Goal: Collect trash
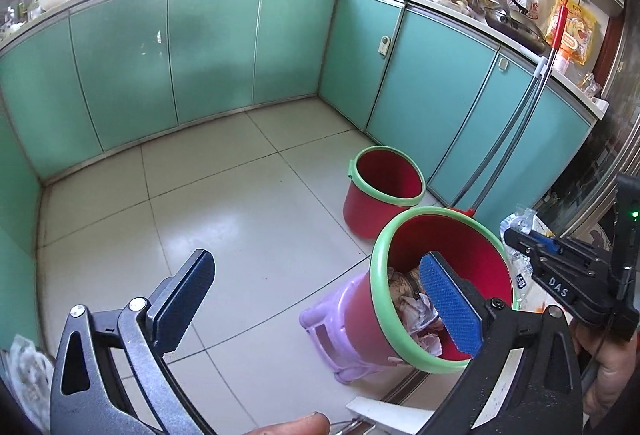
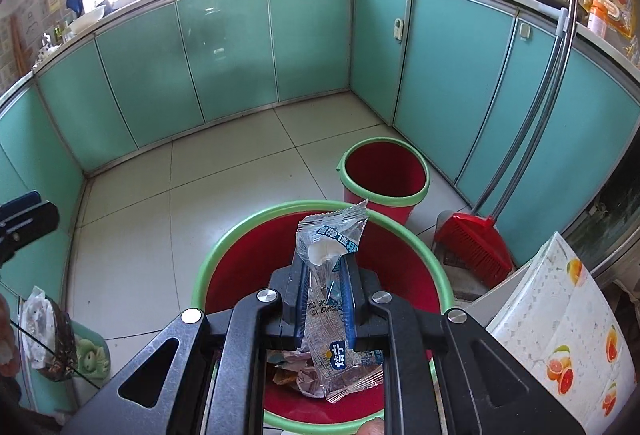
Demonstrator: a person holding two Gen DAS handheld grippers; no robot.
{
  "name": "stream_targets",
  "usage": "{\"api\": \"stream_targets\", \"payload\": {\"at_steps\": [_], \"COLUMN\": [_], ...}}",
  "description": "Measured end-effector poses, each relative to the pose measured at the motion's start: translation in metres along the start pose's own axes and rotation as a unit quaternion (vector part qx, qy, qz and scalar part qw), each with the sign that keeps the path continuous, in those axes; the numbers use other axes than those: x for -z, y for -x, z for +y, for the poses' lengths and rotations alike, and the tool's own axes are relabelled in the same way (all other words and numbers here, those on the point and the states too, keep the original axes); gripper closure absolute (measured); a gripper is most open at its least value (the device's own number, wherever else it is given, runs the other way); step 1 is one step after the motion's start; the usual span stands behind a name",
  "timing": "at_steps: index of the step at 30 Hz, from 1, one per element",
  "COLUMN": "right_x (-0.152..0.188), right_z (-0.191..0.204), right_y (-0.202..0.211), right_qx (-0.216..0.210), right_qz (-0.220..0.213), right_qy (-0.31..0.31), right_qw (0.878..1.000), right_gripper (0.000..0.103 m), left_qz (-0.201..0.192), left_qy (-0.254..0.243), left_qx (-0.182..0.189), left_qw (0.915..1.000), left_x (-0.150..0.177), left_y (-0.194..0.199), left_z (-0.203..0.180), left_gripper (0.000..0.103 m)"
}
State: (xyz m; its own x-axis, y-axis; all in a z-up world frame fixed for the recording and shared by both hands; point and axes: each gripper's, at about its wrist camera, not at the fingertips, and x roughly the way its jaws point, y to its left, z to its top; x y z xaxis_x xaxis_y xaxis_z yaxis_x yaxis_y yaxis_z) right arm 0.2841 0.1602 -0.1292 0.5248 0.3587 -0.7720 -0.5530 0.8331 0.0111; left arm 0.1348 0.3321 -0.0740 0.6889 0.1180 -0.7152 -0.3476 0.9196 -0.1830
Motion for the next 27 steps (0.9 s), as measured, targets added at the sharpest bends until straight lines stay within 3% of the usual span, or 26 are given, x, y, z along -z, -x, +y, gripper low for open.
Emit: {"api": "stream_targets", "payload": {"at_steps": [10, 13, 14, 15, 22, 27], "right_x": [0.021, 0.023, 0.024, 0.024, 0.023, 0.022], "right_z": [-0.005, -0.008, -0.009, -0.009, -0.010, -0.020], "right_y": [-0.034, -0.039, -0.037, -0.037, -0.020, 0.033], "right_qx": [0.005, 0.004, 0.003, 0.004, 0.020, 0.039], "right_qz": [0.037, 0.042, 0.039, 0.036, 0.028, -0.003], "right_qy": [0.002, 0.000, -0.001, 0.000, 0.004, -0.007], "right_qw": [0.999, 0.999, 0.999, 0.999, 0.999, 0.999], "right_gripper": [0.086, 0.053, 0.037, 0.030, 0.023, 0.023], "left_qz": [-0.002, -0.001, -0.001, -0.001, -0.004, -0.014], "left_qy": [-0.005, -0.005, -0.007, -0.008, -0.023, -0.044], "left_qx": [-0.002, -0.002, -0.003, -0.004, -0.014, 0.001], "left_qw": [1.0000, 1.0000, 1.0000, 1.0000, 0.9996, 0.9989], "left_x": [-0.003, -0.001, 0.000, 0.000, 0.002, -0.002], "left_y": [0.005, 0.008, 0.008, 0.009, 0.017, 0.030], "left_z": [-0.001, -0.003, -0.003, -0.003, -0.013, -0.037], "left_gripper": [0.000, 0.000, 0.000, 0.000, 0.000, 0.000]}}
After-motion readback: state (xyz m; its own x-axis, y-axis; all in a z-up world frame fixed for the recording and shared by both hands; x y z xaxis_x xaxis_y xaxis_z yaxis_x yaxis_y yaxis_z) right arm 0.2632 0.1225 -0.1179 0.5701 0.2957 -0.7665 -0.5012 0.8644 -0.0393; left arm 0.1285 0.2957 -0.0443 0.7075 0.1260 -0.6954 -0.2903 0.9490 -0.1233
